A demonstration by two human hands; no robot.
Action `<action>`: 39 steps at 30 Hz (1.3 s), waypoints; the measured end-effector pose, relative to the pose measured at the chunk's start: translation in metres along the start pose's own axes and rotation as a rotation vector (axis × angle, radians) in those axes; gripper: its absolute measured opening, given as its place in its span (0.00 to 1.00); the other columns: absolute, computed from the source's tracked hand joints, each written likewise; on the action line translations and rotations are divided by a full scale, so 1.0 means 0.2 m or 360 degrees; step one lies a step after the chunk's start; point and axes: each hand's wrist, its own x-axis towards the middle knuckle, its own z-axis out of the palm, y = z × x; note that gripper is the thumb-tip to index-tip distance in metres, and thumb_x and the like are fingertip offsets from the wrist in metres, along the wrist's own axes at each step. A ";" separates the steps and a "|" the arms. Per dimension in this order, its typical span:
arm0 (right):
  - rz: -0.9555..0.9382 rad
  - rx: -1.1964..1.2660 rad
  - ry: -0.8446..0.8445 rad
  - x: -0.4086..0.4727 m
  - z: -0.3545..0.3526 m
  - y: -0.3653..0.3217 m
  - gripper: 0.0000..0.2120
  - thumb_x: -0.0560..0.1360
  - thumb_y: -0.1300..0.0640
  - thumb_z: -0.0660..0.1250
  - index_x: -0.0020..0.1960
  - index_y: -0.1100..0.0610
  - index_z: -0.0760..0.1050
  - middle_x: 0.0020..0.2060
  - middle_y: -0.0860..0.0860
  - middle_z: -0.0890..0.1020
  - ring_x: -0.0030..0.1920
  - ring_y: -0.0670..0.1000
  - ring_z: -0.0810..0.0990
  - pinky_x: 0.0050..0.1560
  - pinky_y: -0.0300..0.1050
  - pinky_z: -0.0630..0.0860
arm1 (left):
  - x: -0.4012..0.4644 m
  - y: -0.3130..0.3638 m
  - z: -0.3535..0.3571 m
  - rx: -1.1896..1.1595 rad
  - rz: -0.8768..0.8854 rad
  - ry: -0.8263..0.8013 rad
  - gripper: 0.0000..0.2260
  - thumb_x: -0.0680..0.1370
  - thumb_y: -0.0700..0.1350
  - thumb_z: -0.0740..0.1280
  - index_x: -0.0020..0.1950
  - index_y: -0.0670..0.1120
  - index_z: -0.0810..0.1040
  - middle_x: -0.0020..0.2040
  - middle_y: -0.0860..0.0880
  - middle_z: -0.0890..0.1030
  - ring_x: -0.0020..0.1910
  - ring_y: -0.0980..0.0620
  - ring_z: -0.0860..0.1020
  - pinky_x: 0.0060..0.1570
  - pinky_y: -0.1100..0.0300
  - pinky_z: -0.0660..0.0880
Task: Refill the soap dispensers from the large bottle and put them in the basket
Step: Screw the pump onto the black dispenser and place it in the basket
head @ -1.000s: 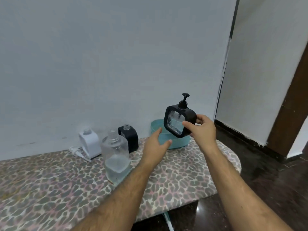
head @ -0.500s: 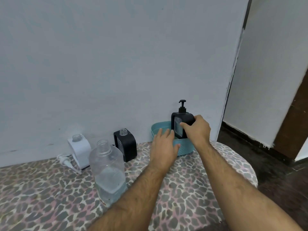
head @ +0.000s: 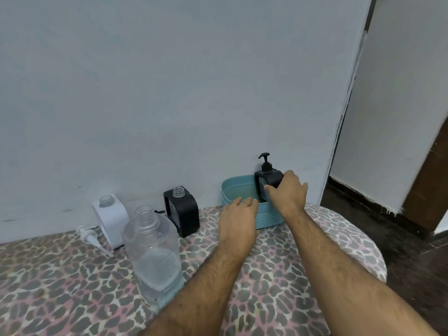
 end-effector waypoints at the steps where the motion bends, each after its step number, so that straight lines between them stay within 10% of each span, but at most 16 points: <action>1: -0.0009 -0.0013 -0.0004 0.00 0.00 0.00 0.24 0.72 0.46 0.73 0.58 0.61 0.71 0.54 0.55 0.79 0.51 0.56 0.80 0.73 0.58 0.58 | 0.00 0.00 0.00 -0.0001 0.0005 0.0009 0.21 0.83 0.38 0.59 0.77 0.47 0.67 0.75 0.50 0.71 0.74 0.48 0.67 0.73 0.51 0.64; 21: 0.0274 -0.0818 -0.0362 0.03 -0.06 -0.01 0.37 0.62 0.30 0.73 0.64 0.51 0.75 0.64 0.54 0.75 0.67 0.58 0.70 0.68 0.68 0.61 | -0.03 -0.02 0.05 -0.0049 0.0007 0.0005 0.26 0.82 0.40 0.63 0.79 0.47 0.62 0.78 0.50 0.66 0.77 0.48 0.62 0.75 0.50 0.63; 39: -0.0089 0.0258 0.0064 -0.17 -0.13 0.12 0.12 0.75 0.48 0.68 0.53 0.54 0.82 0.51 0.52 0.82 0.51 0.53 0.80 0.51 0.51 0.77 | -0.15 -0.01 -0.01 -0.0363 -0.0021 -0.0026 0.32 0.82 0.52 0.63 0.82 0.48 0.51 0.83 0.47 0.47 0.81 0.49 0.44 0.79 0.51 0.46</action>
